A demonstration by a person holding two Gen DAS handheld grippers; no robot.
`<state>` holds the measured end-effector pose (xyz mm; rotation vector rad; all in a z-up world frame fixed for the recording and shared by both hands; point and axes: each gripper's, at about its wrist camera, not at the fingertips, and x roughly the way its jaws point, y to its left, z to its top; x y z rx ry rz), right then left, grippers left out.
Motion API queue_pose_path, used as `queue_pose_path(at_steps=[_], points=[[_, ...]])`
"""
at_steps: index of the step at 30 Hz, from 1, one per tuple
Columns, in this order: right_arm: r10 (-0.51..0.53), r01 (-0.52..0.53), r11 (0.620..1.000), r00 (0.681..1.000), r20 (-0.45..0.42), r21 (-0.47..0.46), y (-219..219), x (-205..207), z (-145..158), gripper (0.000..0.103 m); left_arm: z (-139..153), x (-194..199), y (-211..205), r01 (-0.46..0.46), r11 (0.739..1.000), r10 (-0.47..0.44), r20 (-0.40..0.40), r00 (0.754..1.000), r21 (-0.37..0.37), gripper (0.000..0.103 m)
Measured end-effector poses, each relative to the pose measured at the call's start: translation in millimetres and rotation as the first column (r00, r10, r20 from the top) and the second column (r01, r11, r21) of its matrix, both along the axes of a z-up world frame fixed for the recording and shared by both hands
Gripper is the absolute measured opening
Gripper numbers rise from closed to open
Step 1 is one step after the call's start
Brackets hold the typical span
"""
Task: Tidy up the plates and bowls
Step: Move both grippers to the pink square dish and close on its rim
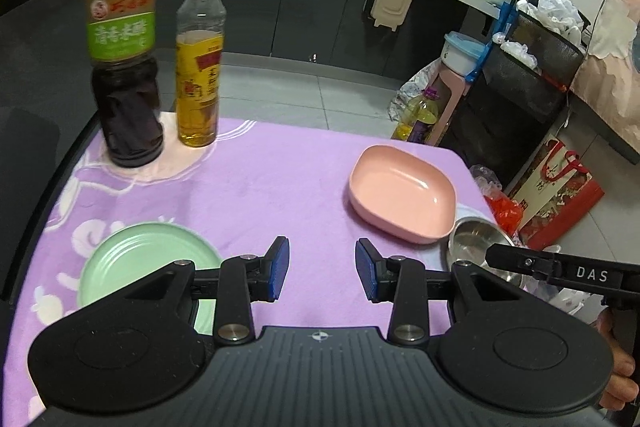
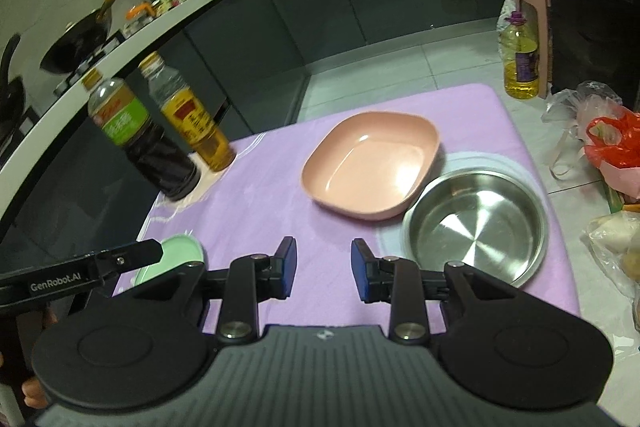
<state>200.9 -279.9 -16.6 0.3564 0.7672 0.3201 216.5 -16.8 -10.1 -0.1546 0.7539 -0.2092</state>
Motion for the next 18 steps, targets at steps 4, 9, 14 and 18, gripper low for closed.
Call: queue_pose_path(at_steps=[4, 9, 14, 18], points=[[-0.029, 0.029, 1.0, 1.0, 0.007, 0.001, -9.8, 9.5, 0.9, 0.026, -4.2, 15.0, -14.0, 0.006, 1.0, -0.006, -0.007, 1.0, -0.016, 0.034], [-0.055, 0.056, 0.998, 0.998, 0.016, -0.019, -19.0, 29.6, 2.7, 0.03, -15.7, 38.5, -37.3, 0.027, 1.0, -0.027, -0.005, 1.0, 0.005, 0.034], [-0.102, 0.103, 0.992, 0.995, 0.016, -0.07, -22.6, 57.0, -4.4, 0.034, -33.9, 61.9, -51.2, 0.013, 1.0, -0.013, -0.038, 0.999, 0.014, 0.034], [-0.115, 0.114, 0.99, 0.993, -0.003, -0.079, -28.7, 76.5, -15.1, 0.034, -42.0, 74.9, -52.9, 0.006, 1.0, -0.006, -0.035, 0.999, -0.002, 0.034]])
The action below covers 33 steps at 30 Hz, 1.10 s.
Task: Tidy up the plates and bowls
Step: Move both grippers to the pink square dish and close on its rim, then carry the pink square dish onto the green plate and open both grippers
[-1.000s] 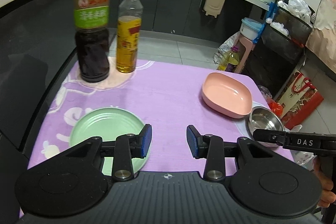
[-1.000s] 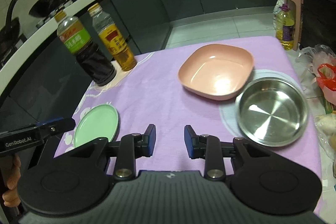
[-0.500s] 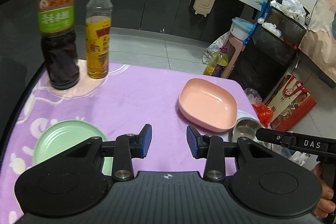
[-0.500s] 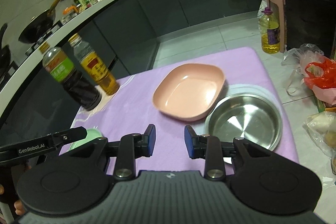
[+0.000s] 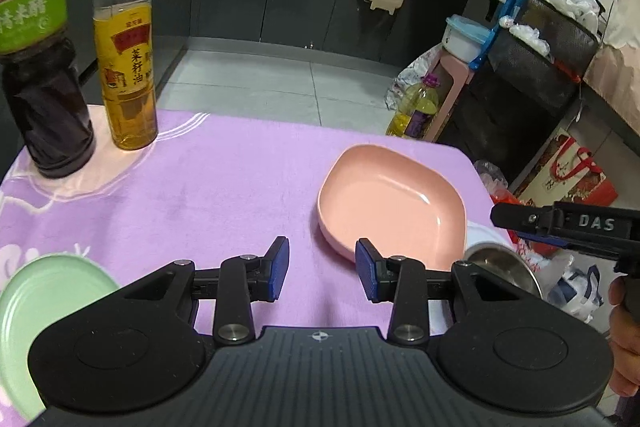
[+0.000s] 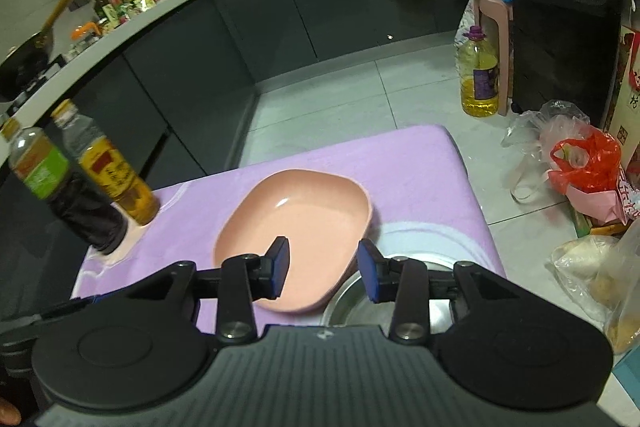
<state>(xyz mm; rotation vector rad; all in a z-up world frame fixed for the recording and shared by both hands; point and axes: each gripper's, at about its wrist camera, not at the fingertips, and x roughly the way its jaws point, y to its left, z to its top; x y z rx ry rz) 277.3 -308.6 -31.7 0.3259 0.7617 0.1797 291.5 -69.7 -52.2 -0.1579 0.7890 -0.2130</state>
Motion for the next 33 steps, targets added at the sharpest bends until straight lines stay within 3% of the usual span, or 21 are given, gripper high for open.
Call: queue_pose_path(at_steps=[14, 28, 29, 30, 32, 33], points=[[-0.011, 0.011, 1.0, 0.999, -0.036, -0.009, -4.6, 34.4, -20.8, 0.039, -19.6, 33.5, -9.4, -0.02, 0.999, 0.019, -0.012, 1.0, -0.041, 0.036], [-0.022, 0.014, 0.997, 0.994, -0.111, -0.07, 10.5, 62.8, -39.4, 0.04, -45.4, 56.2, -11.9, -0.026, 0.997, 0.015, -0.129, 0.991, -0.078, 0.035], [-0.019, 0.009, 0.997, 0.992, -0.127, -0.076, 12.3, 65.2, -41.9, 0.036, -46.7, 57.4, -11.9, -0.019, 0.996, 0.007, -0.137, 0.991, -0.091, 0.027], [-0.021, 0.009, 0.996, 0.99, -0.136, -0.089, 14.3, 67.0, -44.3, 0.026, -47.3, 57.7, -12.4, -0.01, 0.995, -0.004, -0.141, 0.99, -0.099, 0.023], [-0.035, 0.016, 0.989, 0.992, -0.125, -0.15, 19.0, 67.4, -46.2, 0.01, -45.2, 55.3, -13.2, -0.014, 0.998, 0.005, -0.132, 0.991, -0.067, 0.022], [-0.036, 0.016, 0.986, 0.992, -0.119, -0.166, 20.7, 66.4, -45.8, 0.009, -43.0, 53.4, -13.0, -0.015, 0.999, 0.009, -0.125, 0.992, -0.046, 0.022]])
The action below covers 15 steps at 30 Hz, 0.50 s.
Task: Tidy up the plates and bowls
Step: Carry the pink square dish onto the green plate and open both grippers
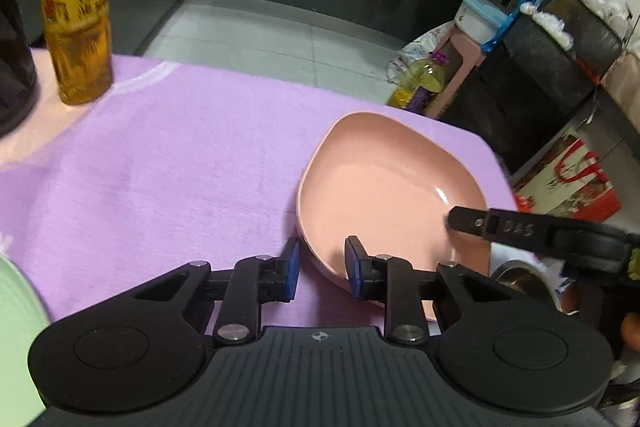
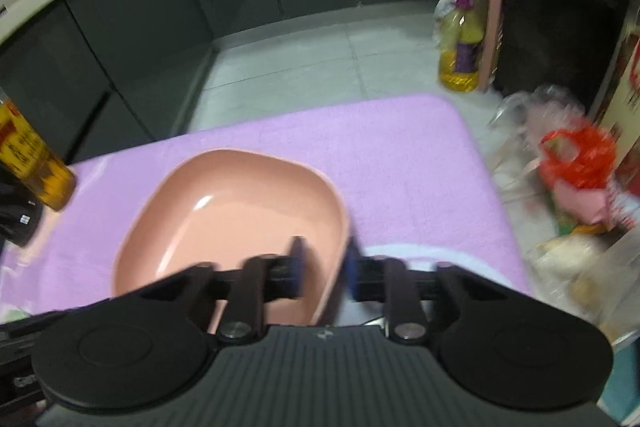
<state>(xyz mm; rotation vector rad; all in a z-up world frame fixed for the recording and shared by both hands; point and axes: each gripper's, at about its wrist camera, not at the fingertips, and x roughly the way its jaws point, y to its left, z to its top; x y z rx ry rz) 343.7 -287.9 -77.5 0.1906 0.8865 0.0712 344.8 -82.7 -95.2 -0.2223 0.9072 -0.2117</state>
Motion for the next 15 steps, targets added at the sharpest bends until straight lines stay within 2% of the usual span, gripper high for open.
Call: queue_pose_path(at_steps=[4, 15], points=[[0.018, -0.019, 0.998, 1.0, 0.02, 0.052, -2.8, -10.3, 10.1, 0.008, 15.5, -9.6, 7.8, -0.002, 1.0, 0.002, 0.024, 1.0, 0.009, 0.022], [0.107, -0.117, 0.991, 0.985, 0.136, 0.069, 34.1, -58.2, 60.9, 0.009, 70.7, -77.3, 51.4, -0.044, 0.998, 0.038, 0.134, 0.99, 0.047, 0.022]])
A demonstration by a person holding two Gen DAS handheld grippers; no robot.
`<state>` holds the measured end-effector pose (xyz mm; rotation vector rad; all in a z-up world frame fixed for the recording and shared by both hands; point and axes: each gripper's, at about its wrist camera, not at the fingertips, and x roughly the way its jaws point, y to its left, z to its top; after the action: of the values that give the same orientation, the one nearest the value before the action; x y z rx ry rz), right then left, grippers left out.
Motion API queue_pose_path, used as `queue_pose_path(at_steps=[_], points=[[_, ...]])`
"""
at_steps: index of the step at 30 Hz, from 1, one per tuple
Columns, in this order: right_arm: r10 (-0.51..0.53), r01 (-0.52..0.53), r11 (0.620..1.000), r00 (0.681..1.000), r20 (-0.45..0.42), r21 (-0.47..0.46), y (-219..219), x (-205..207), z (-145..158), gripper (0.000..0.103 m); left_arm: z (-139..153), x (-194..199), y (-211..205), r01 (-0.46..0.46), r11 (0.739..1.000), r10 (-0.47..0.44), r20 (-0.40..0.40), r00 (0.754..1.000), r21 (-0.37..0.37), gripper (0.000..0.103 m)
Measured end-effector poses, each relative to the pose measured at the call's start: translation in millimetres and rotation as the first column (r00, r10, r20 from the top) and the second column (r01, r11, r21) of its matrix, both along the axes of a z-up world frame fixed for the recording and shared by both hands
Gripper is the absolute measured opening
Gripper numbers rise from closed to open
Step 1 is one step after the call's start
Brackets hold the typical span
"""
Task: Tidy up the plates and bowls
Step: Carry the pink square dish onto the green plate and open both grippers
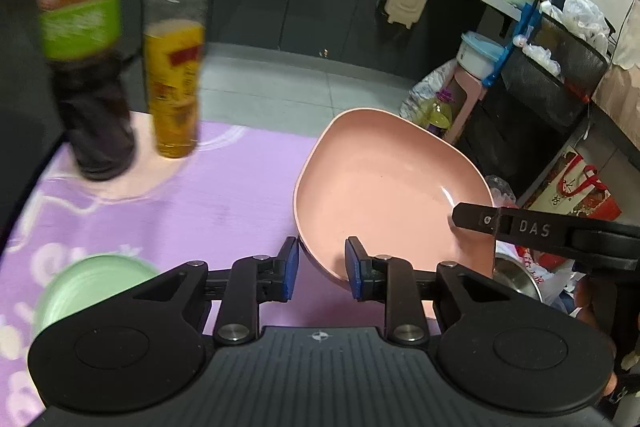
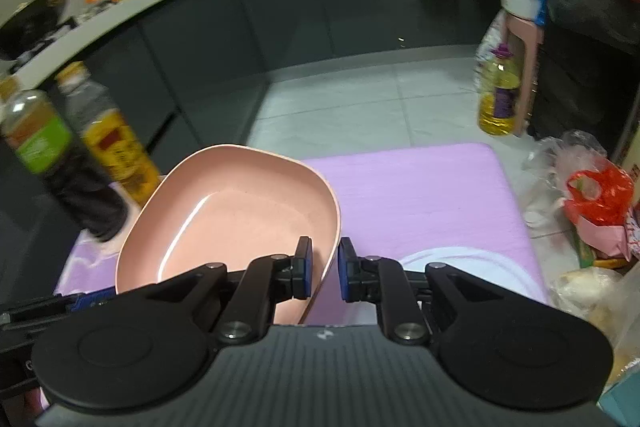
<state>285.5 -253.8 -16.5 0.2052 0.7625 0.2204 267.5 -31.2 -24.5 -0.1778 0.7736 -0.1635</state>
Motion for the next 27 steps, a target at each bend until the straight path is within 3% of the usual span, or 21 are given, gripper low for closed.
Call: queue_pose_path(at_steps=[4, 14, 27], points=[[0.06, -0.06, 0.997, 0.998, 0.009, 0.038, 15.7, -15.4, 11.0, 0.009, 7.4, -24.6, 29.8, -0.035, 0.999, 0.034, -0.011, 0.999, -0.024, 0.023], [0.2, -0.2, 0.98, 0.979, 0.027, 0.002, 85.1, -51.7, 25.6, 0.011, 16.3, -81.3, 104.0, -0.127, 0.991, 0.128, 0.014, 0.992, -0.044, 0.023], [0.291, -0.296, 0.954, 0.953, -0.088, -0.052, 166.4, -50.8, -2.7, 0.011, -25.4, -90.3, 155.4, -0.198, 0.98, 0.197, -0.069, 0.978, -0.012, 0.025]])
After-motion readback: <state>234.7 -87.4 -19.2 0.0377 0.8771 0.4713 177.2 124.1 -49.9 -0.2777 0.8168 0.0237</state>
